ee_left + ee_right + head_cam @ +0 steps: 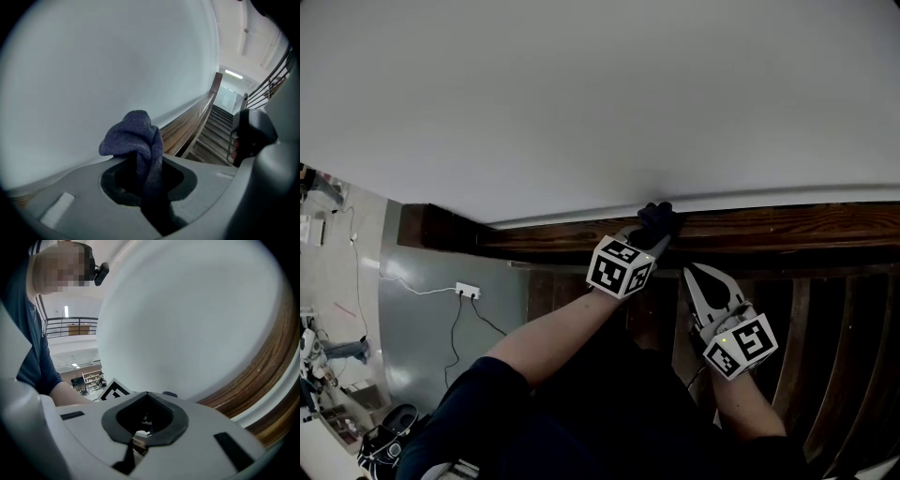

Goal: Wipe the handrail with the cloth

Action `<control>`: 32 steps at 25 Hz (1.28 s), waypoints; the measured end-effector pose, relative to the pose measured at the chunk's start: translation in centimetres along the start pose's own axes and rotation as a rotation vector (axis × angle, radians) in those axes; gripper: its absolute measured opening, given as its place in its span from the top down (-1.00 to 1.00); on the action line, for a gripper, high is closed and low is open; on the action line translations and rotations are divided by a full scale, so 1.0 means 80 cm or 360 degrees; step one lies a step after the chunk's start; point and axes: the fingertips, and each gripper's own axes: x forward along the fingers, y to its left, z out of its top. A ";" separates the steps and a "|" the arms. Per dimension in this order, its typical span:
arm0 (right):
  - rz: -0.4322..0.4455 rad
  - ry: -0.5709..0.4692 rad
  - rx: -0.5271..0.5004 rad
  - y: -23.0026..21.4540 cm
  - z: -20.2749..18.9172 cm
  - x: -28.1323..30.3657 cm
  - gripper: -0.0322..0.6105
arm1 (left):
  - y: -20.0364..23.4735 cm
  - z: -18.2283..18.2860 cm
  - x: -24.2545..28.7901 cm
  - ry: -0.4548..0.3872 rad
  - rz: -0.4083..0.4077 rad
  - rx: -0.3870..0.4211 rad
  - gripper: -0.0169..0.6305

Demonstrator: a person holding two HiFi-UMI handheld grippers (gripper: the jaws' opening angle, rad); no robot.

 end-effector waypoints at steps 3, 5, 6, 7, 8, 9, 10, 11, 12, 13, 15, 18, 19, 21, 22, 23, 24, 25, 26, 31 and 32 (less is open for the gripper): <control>0.0043 0.0043 0.0001 0.015 -0.015 0.012 0.88 | 0.024 -0.014 -0.010 -0.0006 0.0045 -0.0029 0.71; 0.0079 0.0073 0.0000 0.024 -0.025 0.023 0.88 | 0.043 -0.024 -0.016 -0.0009 0.0085 -0.0060 0.71; 0.0100 0.0087 -0.0003 0.031 -0.029 0.029 0.88 | 0.052 -0.029 -0.020 -0.0009 0.0104 -0.0076 0.71; 0.0123 0.0100 -0.0008 0.037 -0.033 0.034 0.88 | 0.059 -0.034 -0.024 -0.0008 0.0122 -0.0089 0.71; 0.0145 0.0113 -0.0013 0.045 -0.036 0.040 0.88 | 0.065 -0.037 -0.029 -0.0007 0.0136 -0.0100 0.71; 0.0167 0.0123 -0.0018 0.052 -0.039 0.045 0.88 | 0.069 -0.041 -0.035 -0.0008 0.0148 -0.0108 0.71; 0.0188 0.0128 -0.0023 0.059 -0.041 0.050 0.88 | 0.072 -0.042 -0.043 -0.0017 0.0157 -0.0114 0.71; 0.0207 0.0130 -0.0029 0.065 -0.041 0.055 0.88 | 0.074 -0.043 -0.051 -0.0033 0.0164 -0.0120 0.71; 0.0223 0.0129 -0.0035 0.070 -0.041 0.058 0.88 | 0.074 -0.041 -0.061 -0.0054 0.0170 -0.0126 0.71; 0.0237 0.0127 -0.0039 0.075 -0.039 0.061 0.88 | 0.074 -0.040 -0.073 -0.0074 0.0178 -0.0131 0.71; 0.0254 0.0125 -0.0038 0.088 -0.033 0.065 0.88 | 0.072 -0.033 -0.103 -0.0109 0.0199 -0.0129 0.71; 0.0290 0.0119 -0.0025 0.115 -0.023 0.072 0.88 | 0.064 -0.023 -0.154 -0.0166 0.0223 -0.0115 0.71; 0.0314 0.0111 -0.0028 0.126 -0.021 0.073 0.88 | 0.060 -0.021 -0.171 -0.0187 0.0228 -0.0108 0.71; 0.0355 0.0097 -0.0039 0.151 -0.018 0.072 0.88 | 0.048 -0.020 -0.205 -0.0228 0.0232 -0.0093 0.71; 0.0369 0.0093 -0.0046 0.162 -0.016 0.071 0.88 | 0.042 -0.020 -0.221 -0.0247 0.0232 -0.0086 0.71; 0.0382 0.0091 -0.0053 0.172 -0.014 0.071 0.88 | 0.036 -0.019 -0.236 -0.0266 0.0231 -0.0080 0.71; 0.0393 0.0088 -0.0060 0.180 -0.013 0.072 0.88 | 0.031 -0.018 -0.250 -0.0286 0.0227 -0.0076 0.71; 0.0402 0.0087 -0.0067 0.187 -0.014 0.072 0.88 | 0.026 -0.017 -0.262 -0.0306 0.0223 -0.0073 0.71; 0.0410 0.0086 -0.0075 0.193 -0.015 0.072 0.88 | 0.021 -0.018 -0.275 -0.0325 0.0220 -0.0070 0.71; 0.0426 0.0078 -0.0108 0.226 -0.008 0.060 0.88 | -0.015 -0.015 -0.335 -0.0406 0.0203 -0.0046 0.71; 0.0429 0.0077 -0.0116 0.233 -0.003 0.057 0.88 | -0.023 -0.010 -0.347 -0.0422 0.0194 -0.0038 0.71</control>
